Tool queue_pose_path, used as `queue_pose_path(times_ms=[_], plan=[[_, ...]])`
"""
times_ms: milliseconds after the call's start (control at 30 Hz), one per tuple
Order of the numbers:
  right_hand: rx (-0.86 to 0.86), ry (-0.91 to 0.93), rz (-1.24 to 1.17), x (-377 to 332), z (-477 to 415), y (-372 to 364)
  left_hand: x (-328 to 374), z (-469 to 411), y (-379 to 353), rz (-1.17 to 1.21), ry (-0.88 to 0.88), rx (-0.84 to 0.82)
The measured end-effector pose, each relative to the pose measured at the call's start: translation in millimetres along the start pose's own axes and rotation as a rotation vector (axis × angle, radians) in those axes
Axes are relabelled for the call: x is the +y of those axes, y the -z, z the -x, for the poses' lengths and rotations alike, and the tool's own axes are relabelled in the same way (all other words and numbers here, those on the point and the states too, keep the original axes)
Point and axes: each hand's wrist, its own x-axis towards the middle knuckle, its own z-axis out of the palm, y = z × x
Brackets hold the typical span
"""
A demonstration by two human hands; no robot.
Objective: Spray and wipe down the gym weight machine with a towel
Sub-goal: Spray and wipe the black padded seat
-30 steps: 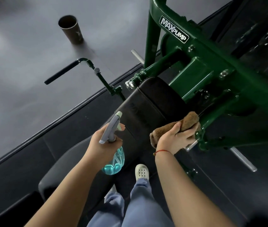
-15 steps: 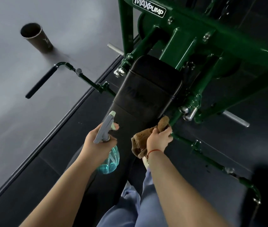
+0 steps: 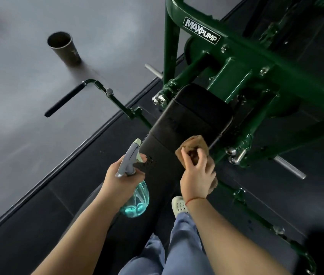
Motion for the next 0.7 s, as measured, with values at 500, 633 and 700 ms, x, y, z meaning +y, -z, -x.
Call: queue_pose_path(times_ms=[500,633,700], plan=[[0.108,0.405,0.146,7,-92,18,15,-15,-18,0.044,0.02,0.052],[0.0,0.687,0.155,6,-58,-4,15,-13,-11,0.019,0.045,0.059],[-0.053,0.729,0.154,1,-54,-3,15,-14,-8,0.006,0.049,0.075]])
